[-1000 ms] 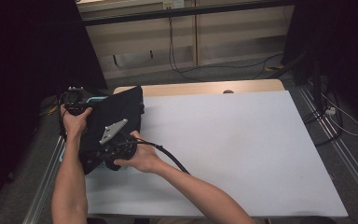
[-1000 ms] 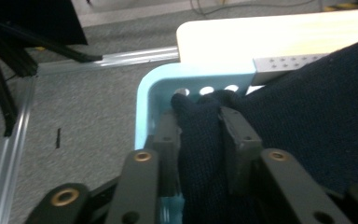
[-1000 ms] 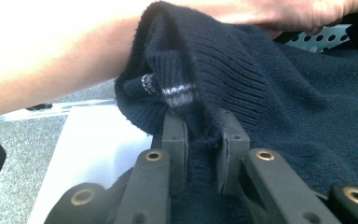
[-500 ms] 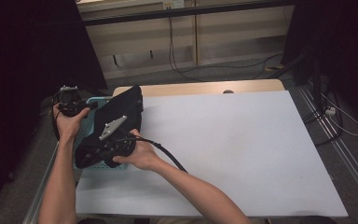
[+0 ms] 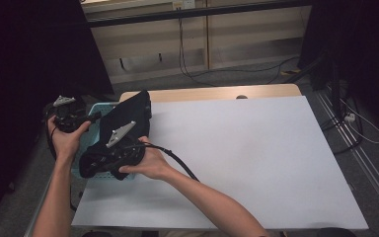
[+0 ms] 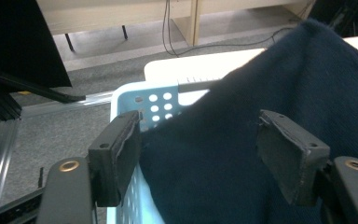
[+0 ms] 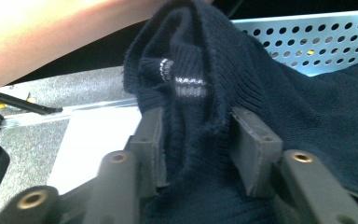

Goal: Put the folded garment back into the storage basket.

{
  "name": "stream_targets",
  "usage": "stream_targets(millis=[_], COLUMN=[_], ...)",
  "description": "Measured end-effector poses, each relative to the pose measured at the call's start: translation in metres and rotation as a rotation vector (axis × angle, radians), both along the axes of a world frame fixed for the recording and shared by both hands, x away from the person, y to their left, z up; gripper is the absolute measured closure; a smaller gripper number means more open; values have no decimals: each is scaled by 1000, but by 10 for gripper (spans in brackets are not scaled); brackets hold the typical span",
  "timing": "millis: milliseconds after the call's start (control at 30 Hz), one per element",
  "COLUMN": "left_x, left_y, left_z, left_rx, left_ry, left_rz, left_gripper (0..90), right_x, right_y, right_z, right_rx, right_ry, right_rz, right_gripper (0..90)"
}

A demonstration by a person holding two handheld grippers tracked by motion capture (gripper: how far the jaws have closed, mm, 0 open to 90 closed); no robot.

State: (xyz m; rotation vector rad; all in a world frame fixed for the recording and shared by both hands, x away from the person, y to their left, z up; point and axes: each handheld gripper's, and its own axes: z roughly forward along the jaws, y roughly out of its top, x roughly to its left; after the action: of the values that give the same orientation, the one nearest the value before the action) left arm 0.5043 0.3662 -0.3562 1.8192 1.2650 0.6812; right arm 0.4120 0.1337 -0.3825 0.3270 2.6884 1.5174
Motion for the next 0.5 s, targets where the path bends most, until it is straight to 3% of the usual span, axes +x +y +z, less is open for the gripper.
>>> stream_targets(millis=[67,200,400,500], left_x=[-8,-22,-50,-62], left_y=[1,6,6,2], left_z=[0,0,-2,-5], left_rx=[23,12,-8,7], left_ry=[0,1,-20,-9], left_rz=[28,38,17,-2], left_gripper=[298,282,268,266], right_x=[-1,-4,-10,-16], right_y=[-3,-9,-18,-23], right_z=[2,3,5,3], right_rx=[5,8,21,25], right_ry=[-9,-15,-22,-25], right_rz=[-5,-13,-7,0], right_gripper=[504,468,458,456])
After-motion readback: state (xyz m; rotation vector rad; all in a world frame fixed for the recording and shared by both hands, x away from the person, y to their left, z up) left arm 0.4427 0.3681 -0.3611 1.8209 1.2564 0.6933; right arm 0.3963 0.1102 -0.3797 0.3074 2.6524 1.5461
